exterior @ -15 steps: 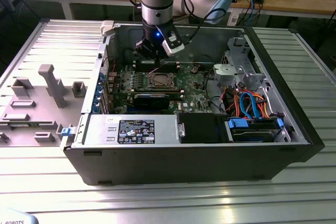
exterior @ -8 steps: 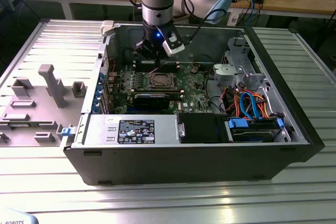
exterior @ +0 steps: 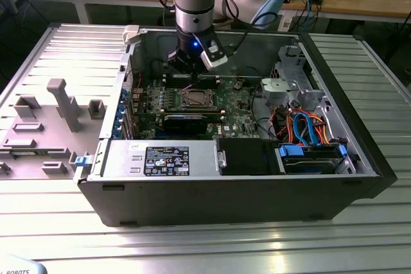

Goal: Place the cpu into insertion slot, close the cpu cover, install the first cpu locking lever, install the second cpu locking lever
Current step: 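Install the first cpu locking lever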

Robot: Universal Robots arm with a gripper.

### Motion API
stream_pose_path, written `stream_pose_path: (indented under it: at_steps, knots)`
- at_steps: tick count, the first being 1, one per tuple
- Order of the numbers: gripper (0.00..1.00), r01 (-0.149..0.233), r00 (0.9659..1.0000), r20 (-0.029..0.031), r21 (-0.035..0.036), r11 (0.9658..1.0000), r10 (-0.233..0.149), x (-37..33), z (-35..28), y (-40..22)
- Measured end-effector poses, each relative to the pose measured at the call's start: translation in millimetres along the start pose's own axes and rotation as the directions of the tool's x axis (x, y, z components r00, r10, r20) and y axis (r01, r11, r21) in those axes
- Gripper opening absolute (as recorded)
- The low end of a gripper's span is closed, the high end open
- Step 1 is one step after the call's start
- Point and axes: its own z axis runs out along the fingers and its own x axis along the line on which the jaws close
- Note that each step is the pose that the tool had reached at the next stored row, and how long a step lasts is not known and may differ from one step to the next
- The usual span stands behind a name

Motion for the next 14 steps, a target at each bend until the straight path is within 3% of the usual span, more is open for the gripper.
stream_pose_path:
  at_steps: [8, 14]
  knots:
    - [0.11, 0.0, 1.0, 0.0, 0.0, 1.0, 0.0, -13.1, 9.4, 0.4]
    - [0.11, 0.0, 1.0, 0.0, 0.0001, 1.0, 0.0, -16.9, 16.4, -0.5]
